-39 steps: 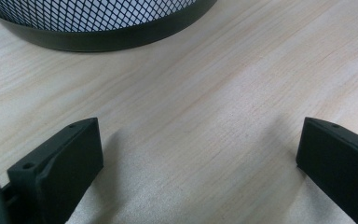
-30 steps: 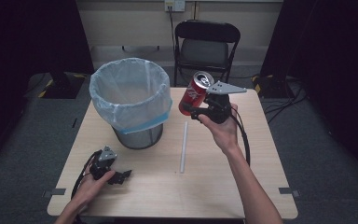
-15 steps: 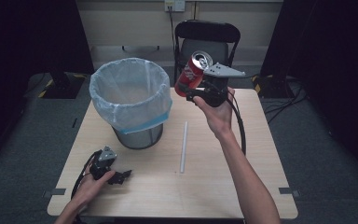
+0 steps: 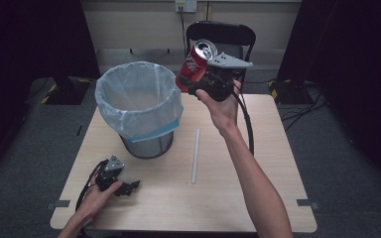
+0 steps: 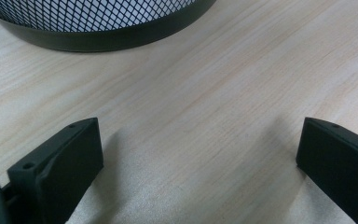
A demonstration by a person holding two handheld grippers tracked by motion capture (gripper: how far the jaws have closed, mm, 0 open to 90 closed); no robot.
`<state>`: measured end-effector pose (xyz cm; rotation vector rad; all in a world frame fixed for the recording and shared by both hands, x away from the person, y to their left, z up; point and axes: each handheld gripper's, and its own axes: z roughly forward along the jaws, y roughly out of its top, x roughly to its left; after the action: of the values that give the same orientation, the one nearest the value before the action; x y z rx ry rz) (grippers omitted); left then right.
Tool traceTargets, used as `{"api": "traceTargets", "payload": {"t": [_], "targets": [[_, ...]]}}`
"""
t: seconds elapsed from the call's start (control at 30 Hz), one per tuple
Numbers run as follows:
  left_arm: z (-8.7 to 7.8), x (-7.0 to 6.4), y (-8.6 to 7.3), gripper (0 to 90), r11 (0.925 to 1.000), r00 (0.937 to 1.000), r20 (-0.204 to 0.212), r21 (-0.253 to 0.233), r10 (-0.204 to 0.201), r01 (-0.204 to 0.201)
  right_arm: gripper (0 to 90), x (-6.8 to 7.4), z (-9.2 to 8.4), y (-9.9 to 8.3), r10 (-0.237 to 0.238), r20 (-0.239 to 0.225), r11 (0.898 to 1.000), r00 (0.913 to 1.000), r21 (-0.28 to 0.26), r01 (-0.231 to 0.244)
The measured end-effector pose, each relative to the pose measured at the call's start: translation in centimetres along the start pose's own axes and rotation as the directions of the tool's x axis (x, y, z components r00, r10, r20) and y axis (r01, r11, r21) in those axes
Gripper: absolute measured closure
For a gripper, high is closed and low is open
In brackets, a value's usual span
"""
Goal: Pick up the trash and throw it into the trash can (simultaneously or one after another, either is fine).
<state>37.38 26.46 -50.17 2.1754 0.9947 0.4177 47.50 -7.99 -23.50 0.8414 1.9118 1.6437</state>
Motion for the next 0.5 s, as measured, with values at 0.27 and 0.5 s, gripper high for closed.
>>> {"api": "traceTargets", "payload": {"t": [0.27,0.5], "targets": [[0.0,0.0,0.0,0.0,1.0,1.0,0.0,0.0,0.001,-0.001,34.8,1.2,1.5,1.2,-0.019,-0.048,1.0,0.9986,-0.009,0.019],[0.0,0.0,0.0,0.0,1.0,1.0,-0.004,-0.006,-0.002,0.002,34.6,2.7,3.1,1.8,-0.018,-0.118,1.0,0.9929,-0.007,0.017]]}}
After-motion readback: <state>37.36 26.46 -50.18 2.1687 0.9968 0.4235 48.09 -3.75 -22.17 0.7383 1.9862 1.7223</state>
